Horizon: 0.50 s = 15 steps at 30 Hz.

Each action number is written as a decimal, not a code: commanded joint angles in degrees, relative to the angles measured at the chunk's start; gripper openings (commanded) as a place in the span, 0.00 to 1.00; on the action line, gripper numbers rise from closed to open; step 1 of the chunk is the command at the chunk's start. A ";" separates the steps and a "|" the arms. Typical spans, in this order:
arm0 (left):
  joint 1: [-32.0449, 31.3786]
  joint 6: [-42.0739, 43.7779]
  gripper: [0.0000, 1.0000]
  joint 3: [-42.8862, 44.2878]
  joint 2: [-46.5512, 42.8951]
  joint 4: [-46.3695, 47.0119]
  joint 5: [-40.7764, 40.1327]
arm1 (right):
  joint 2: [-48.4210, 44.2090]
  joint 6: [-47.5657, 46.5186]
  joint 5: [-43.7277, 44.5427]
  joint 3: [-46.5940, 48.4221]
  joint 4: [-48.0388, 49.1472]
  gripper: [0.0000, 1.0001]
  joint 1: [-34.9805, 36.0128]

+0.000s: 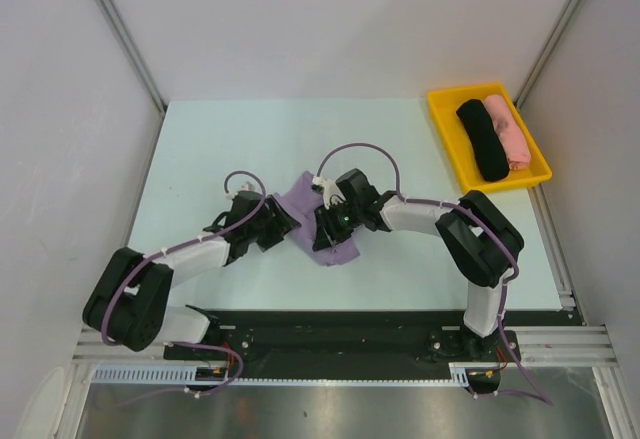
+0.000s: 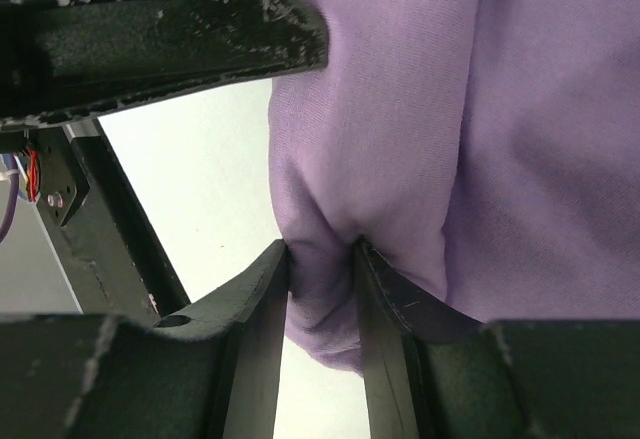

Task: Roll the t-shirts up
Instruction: Roll the T-shirt to the center of the board.

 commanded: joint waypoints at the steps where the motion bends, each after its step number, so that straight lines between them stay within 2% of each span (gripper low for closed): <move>1: -0.23 -2.60 0.67 1.48 3.27 8.70 -2.24 | 0.71 -0.01 -0.85 -0.38 -2.96 0.36 0.87; 5: -0.40 -3.83 0.56 1.22 5.99 11.25 -1.88 | 0.10 -0.45 0.64 -0.38 -3.57 0.36 0.79; 8: -0.75 -4.62 0.33 1.22 6.44 10.81 -1.80 | -0.69 -1.06 3.88 -0.38 -4.71 0.38 1.13; 9: -0.93 -4.80 0.16 1.31 6.09 8.98 -1.97 | -2.00 -1.33 5.64 -0.38 -5.06 0.40 1.49; 12: -1.98 -4.71 0.00 2.54 3.89 0.92 -3.11 | -5.77 -3.08 15.91 -0.38 -7.08 0.55 4.64; 15: -2.60 -4.79 0.00 2.28 0.21 -5.77 -3.11 | -9.99 -4.31 27.60 -0.38 -8.40 0.67 9.73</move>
